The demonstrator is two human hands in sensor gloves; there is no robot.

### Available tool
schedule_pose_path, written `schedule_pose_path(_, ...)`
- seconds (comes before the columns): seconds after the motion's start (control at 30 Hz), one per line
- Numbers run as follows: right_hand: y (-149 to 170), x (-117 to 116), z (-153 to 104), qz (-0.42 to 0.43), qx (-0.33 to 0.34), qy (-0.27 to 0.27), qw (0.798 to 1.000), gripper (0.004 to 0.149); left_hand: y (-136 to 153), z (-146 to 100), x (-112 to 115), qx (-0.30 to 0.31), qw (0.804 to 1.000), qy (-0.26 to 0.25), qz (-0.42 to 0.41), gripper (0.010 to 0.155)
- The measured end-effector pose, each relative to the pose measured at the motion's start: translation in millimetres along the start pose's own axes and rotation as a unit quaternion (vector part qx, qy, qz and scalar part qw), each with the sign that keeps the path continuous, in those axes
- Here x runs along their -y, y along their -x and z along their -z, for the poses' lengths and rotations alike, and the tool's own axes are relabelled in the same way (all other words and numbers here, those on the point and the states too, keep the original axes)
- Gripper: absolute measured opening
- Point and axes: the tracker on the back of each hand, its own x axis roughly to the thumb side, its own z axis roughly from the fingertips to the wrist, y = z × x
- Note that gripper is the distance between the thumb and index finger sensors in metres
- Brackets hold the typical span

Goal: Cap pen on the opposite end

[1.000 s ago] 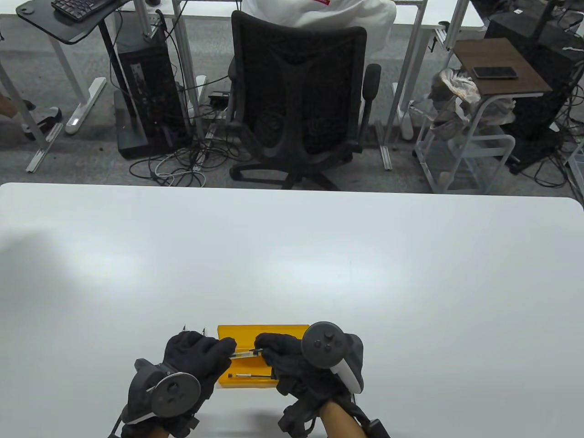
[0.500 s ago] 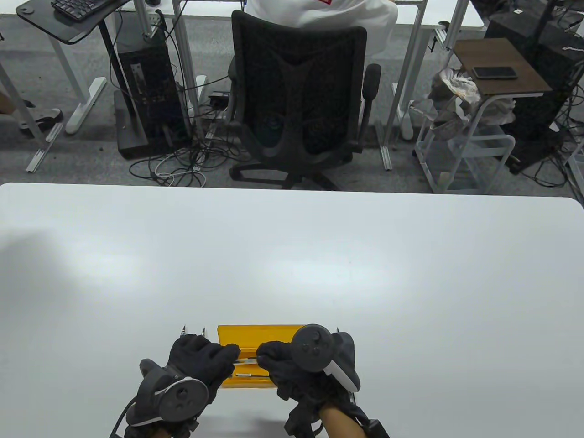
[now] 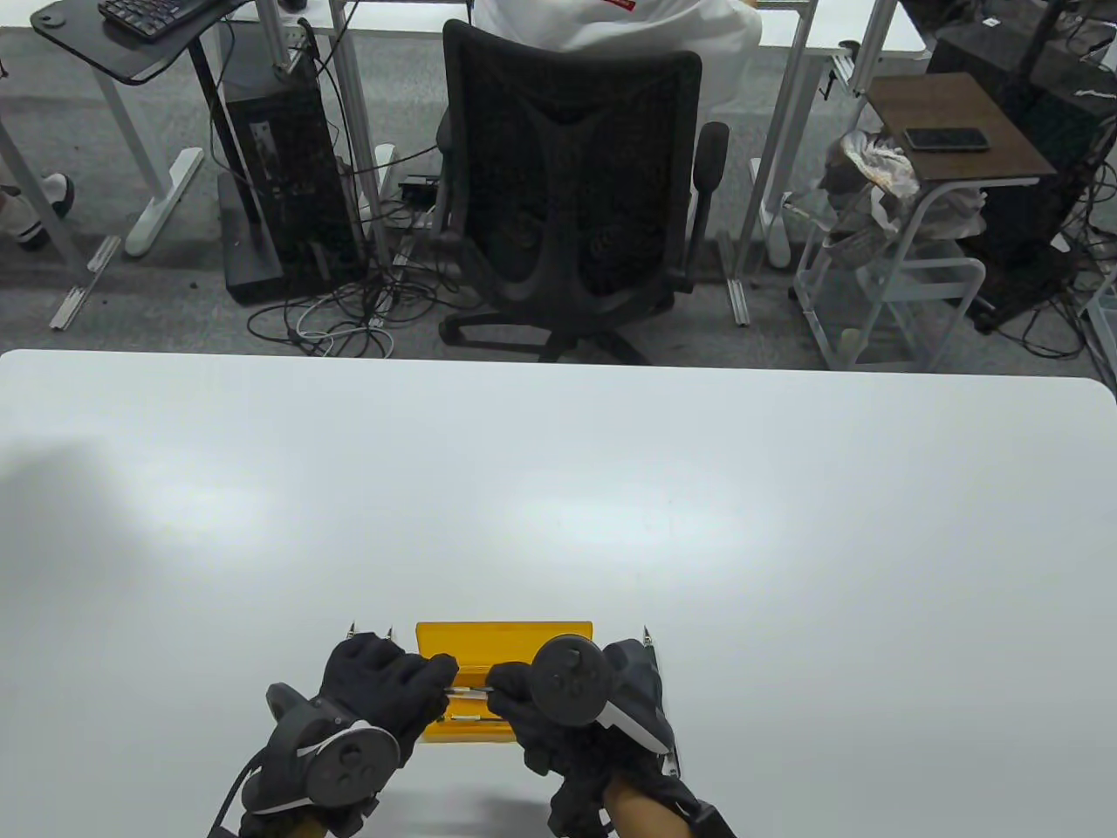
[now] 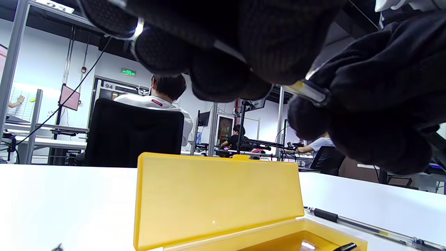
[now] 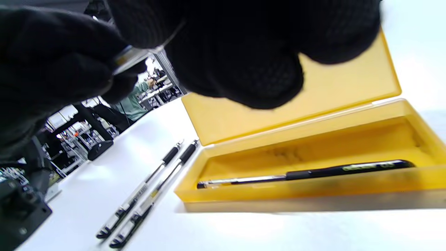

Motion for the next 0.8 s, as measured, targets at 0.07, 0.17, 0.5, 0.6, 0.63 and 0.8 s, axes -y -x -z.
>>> schedule_pose_path(0.07,-1.2,-0.4,0.7,-0.008,-0.002,-0.008,1.000,0.046,-0.9,-0.2,-0.7,0.003,1.000,-0.002,0.002,0.047)
schedule_pose_path(0.17,-6.4,0.1,-1.4,-0.037,0.005,-0.013,0.999,0.045,-5.7,-0.6,-2.2,0.015,1.000,-0.007,-0.003,0.048)
schedule_pose_path(0.5,-2.8,3.3,1.5,-0.018,-0.011,-0.062,0.998,0.046,-2.6,-1.2,-4.4,-0.008,1.000,-0.023,-0.008,0.066)
schedule_pose_path(0.6,6.4,15.8,-1.3,-0.062,-0.054,-0.019,0.996,0.047,8.4,-4.8,-7.1,-0.040,0.998,-0.032,-0.027,0.065)
schedule_pose_path(0.63,9.9,22.6,-2.8,-0.059,-0.066,0.002,0.996,0.047,11.4,-6.2,-6.4,-0.049,0.998,-0.033,-0.035,0.064)
schedule_pose_path(0.8,29.2,52.2,-11.6,-0.068,-0.154,0.093,0.981,0.050,17.8,-5.3,0.0,-0.070,0.997,-0.014,-0.037,0.062)
